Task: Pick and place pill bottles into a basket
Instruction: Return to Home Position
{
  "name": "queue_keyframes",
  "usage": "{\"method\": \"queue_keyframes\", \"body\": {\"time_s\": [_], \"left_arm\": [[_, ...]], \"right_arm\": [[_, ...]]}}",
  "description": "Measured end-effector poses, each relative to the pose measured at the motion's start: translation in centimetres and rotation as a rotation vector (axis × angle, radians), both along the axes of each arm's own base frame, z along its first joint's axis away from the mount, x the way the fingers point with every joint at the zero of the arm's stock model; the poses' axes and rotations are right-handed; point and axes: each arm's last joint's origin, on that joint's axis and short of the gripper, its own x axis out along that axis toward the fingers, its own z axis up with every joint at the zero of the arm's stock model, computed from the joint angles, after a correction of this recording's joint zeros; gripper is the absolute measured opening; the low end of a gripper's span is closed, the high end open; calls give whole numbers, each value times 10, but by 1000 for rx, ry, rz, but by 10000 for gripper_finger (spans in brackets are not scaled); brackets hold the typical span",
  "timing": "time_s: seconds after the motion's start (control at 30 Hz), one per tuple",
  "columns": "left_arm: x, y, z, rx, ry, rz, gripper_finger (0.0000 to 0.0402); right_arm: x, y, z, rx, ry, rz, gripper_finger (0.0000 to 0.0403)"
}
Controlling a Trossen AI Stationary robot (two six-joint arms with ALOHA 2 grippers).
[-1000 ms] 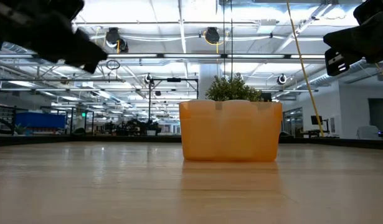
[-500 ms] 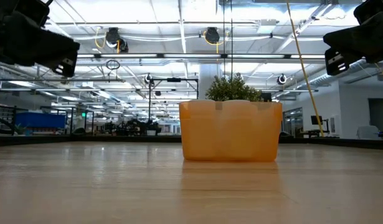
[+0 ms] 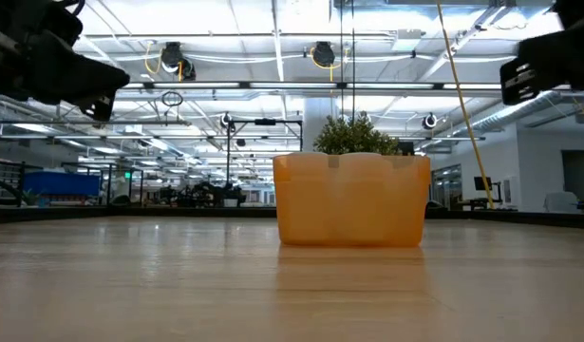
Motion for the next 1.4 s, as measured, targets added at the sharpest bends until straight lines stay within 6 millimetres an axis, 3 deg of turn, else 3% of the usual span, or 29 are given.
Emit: {"method": "queue_keyframes", "body": {"time_s": [0.13, 0.53, 1.1, 1.4], "left_arm": [[-6, 5, 1, -2, -10, 22, 37], [-21, 9, 0, 20, -16, -13, 37], [-21, 9, 4, 10, -49, -15, 37], [-21, 9, 4, 12, -50, -15, 37]], "right_arm": [[-2, 5, 2, 21, -4, 183, 0], [-2, 2, 4, -53, -38, 86, 0], [1, 3, -9, -80, -15, 89, 0], [1, 3, -1, -53, -86, 79, 0]]}}
